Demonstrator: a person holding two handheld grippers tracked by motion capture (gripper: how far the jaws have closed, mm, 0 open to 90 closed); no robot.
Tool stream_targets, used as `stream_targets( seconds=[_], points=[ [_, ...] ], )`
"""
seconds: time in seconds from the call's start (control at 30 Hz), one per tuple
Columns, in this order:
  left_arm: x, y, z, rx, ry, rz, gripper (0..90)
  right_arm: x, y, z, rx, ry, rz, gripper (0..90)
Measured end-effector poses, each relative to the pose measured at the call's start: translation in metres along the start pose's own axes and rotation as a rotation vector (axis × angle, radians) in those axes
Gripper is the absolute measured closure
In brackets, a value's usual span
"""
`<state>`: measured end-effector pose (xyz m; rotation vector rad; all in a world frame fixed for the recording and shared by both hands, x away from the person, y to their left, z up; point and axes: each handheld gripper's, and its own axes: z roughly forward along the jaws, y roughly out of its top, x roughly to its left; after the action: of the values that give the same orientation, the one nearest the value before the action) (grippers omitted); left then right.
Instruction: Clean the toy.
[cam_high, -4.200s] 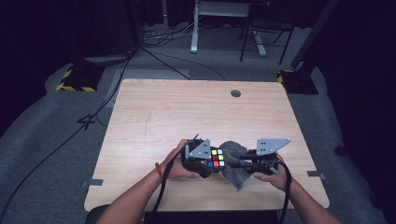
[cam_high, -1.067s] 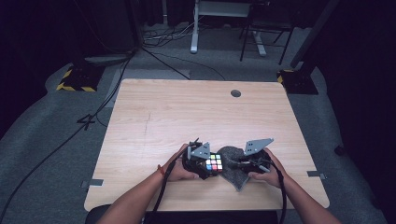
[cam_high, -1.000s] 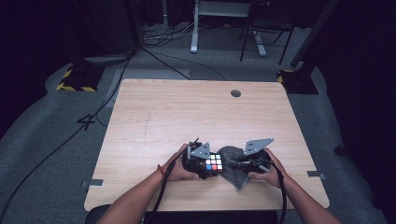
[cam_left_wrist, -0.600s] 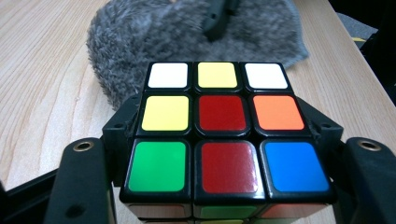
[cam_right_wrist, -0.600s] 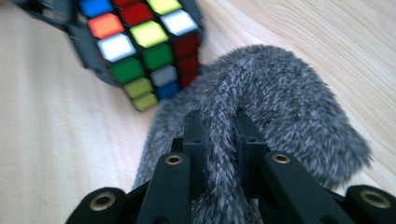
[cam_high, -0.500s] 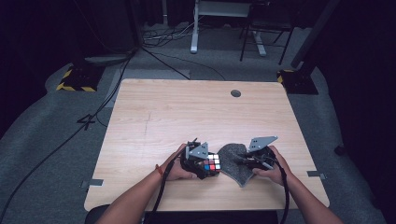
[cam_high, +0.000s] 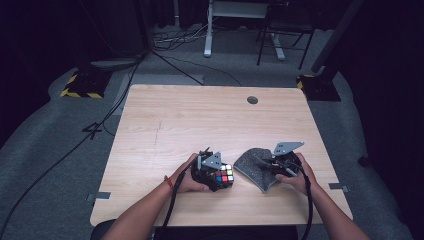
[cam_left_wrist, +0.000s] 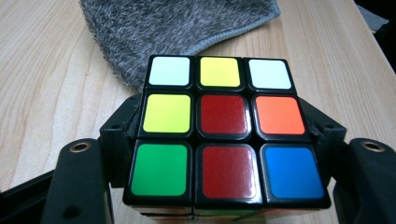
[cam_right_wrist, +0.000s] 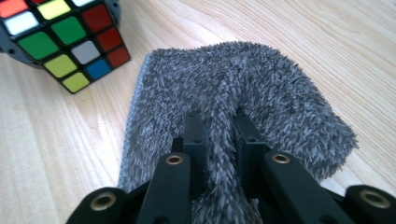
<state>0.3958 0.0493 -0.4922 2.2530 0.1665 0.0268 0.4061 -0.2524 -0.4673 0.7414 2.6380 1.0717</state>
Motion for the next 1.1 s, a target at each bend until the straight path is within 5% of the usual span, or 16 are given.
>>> stream_targets(
  seconds=[0.33,0.6,0.77,1.1],
  points=[
    [0.0,0.002,0.0,0.024,-0.008,0.039,33.2,-0.002,-0.001,0.0,0.001,-0.012,0.005,78.6],
    [0.001,0.001,0.001,0.029,-0.004,0.023,32.2,-0.003,-0.002,0.0,0.0,-0.004,0.01,76.0],
    [0.001,0.001,-0.003,0.05,0.017,0.019,24.8,-0.004,-0.002,-0.002,-0.017,-0.009,0.024,62.7],
    [0.0,-0.006,-0.026,0.052,0.049,-0.001,21.4,0.001,0.002,-0.01,-0.062,-0.009,0.024,51.6]
  ],
)
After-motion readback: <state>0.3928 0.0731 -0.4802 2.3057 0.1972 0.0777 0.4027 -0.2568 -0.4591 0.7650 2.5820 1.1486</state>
